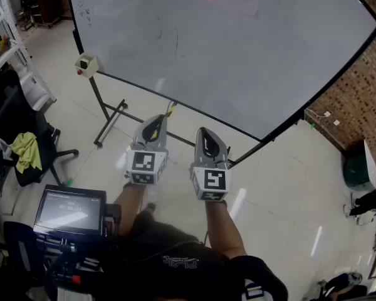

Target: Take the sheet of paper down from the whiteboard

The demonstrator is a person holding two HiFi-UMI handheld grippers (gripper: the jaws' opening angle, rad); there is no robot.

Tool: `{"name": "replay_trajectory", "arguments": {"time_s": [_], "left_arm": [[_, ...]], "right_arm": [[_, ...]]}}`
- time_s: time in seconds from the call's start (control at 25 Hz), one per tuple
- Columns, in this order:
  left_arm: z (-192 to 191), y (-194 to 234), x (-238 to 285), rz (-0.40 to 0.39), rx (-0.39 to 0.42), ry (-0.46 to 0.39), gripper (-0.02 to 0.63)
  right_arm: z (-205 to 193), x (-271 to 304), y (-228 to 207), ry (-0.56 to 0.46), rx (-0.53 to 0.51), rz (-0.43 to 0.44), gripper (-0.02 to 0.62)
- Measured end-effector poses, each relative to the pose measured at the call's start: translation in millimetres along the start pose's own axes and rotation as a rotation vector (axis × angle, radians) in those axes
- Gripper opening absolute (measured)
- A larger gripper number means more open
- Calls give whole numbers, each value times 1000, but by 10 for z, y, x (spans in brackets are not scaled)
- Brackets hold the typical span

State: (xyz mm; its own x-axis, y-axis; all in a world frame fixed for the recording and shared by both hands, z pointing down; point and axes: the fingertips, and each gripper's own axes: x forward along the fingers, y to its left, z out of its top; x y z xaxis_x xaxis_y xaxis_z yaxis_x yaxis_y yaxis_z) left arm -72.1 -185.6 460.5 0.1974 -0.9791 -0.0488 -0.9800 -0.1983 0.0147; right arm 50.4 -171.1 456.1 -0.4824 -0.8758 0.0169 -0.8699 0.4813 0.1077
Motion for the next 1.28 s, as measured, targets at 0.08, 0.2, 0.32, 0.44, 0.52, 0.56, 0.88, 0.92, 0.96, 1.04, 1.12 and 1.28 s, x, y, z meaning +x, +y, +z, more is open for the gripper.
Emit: {"name": "replay_trajectory", "arguments": {"time_s": [0.08,0.2,0.32,0.44,0.52,0.56,0.88,0.92,0.96,1.04,1.12,1.28], "left_arm": [[88,37,135,-5,14,-6,2],[200,188,425,-28,18,-24,2],[270,363,748,-55,20,-41,2],[340,448,1027,-99,19,-58,2],[404,506,1202,-129,23,-79,2],[428,539,1283,-140,28,-84,2],[779,274,1559,-296,35,-156,2],[832,252,1590,-308,39,-164,2],[894,240,1628,-315,43,-175,2],[1025,242,1723,-319,55,-202,2],[1158,250,1827,-315,71,-228,2],[1466,293,2016,-279,133,-280,2]], "right_arm": [[141,132,-37,-16,0,2,14],[255,448,-87,-25,-7,-8,14],[309,797,-158,-24,-14,-33,14],[340,1079,-242,-24,-5,-70,14],[383,1233,-297,-32,-9,-98,14],[412,1295,-328,-36,-13,-114,14],[538,1503,-688,-54,-14,-233,14],[569,1515,-736,-63,-16,-242,14],[612,1530,-780,-76,-15,-249,14],[713,1562,-859,-105,-13,-260,14],[808,1591,-946,-132,-11,-270,14],[1085,1655,-1075,-196,-10,-265,14]]}}
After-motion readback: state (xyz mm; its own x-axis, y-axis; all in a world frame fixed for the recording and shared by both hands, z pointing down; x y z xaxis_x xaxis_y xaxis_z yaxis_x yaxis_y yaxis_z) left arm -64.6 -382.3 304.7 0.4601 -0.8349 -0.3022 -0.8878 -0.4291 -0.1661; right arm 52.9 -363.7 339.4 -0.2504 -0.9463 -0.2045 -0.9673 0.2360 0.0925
